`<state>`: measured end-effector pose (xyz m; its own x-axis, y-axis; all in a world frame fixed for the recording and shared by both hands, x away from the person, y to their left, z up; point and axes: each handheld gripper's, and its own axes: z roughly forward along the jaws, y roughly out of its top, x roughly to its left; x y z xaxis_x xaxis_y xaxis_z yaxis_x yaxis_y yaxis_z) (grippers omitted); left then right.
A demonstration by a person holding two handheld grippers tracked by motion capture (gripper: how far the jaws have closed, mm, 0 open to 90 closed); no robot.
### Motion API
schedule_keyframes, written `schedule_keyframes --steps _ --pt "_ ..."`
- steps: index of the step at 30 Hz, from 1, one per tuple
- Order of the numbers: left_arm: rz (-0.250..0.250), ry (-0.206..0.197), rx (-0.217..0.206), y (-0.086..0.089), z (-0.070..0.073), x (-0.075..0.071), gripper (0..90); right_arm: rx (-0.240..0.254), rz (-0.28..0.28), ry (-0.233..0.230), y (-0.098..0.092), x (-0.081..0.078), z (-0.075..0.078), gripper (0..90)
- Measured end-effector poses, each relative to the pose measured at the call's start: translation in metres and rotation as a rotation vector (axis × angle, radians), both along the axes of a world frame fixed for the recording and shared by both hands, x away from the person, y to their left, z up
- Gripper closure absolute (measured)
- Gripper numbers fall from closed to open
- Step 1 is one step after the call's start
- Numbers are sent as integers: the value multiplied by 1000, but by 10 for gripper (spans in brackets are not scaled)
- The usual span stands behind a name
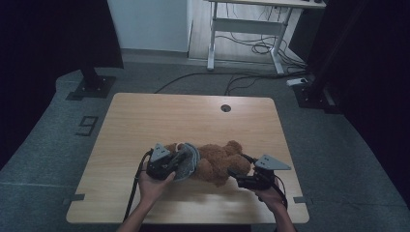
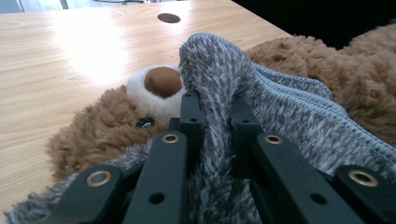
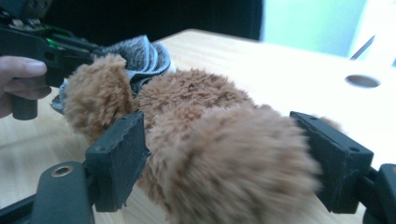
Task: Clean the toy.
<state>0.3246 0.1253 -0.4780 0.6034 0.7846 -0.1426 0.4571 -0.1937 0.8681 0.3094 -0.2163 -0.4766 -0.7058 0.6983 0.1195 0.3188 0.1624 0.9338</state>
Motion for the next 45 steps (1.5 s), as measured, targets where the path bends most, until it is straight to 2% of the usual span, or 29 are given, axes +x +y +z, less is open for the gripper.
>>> schedule_keyframes --steps 2,4,7,11,14,18,20,23,26,28,30,32,35,36,38,39,42,44,45 --pt "-5 3 1 0 -1 -1 795 -40 -9 39 7 6 -7 272" --pt "-15 8 2 1 -3 -3 796 -48 22 84 11 10 -20 309" --pt "-28 10 4 -1 -6 -5 797 -29 27 113 11 10 -35 352" --pt "-41 11 28 -9 -9 -6 799 -64 -2 134 14 10 -47 394" --pt "-35 5 31 -13 -11 -4 800 -94 -45 115 18 10 -49 408" --pt "-29 4 36 -19 -12 5 801 -144 -142 64 22 19 -51 433" --pt "-27 -4 71 -23 -11 11 801 -137 -171 58 23 25 -53 439" --pt "-26 7 71 -21 -10 21 801 -95 -179 77 21 32 -57 444" --pt "-34 40 42 -16 -6 25 800 -64 -162 81 20 30 -59 462" --pt "-37 57 -2 -10 3 24 798 -48 -137 73 17 25 -59 469" --pt "-45 55 -34 -8 12 23 798 -37 -124 60 13 20 -60 471" --pt "-56 32 -51 -11 23 21 799 -15 -120 55 9 17 -61 482" --pt "-89 -7 -64 -28 42 20 798 -14 -105 46 6 15 -62 485" --pt "-109 -19 -55 -38 49 21 798 -12 -107 46 6 15 -61 486" --pt "-138 -23 -48 -55 54 22 796 -18 -105 42 6 15 -61 485" --pt "-159 -16 -43 -70 53 23 795 -19 -105 43 6 14 -61 485" --pt "-204 9 -1 -105 41 23 792 -12 -112 48 6 14 -61 485" --pt "-214 27 67 -126 23 23 791 -11 -115 49 6 13 -61 486" --pt "-205 21 83 -129 16 23 791 -14 -120 51 6 13 -62 490"
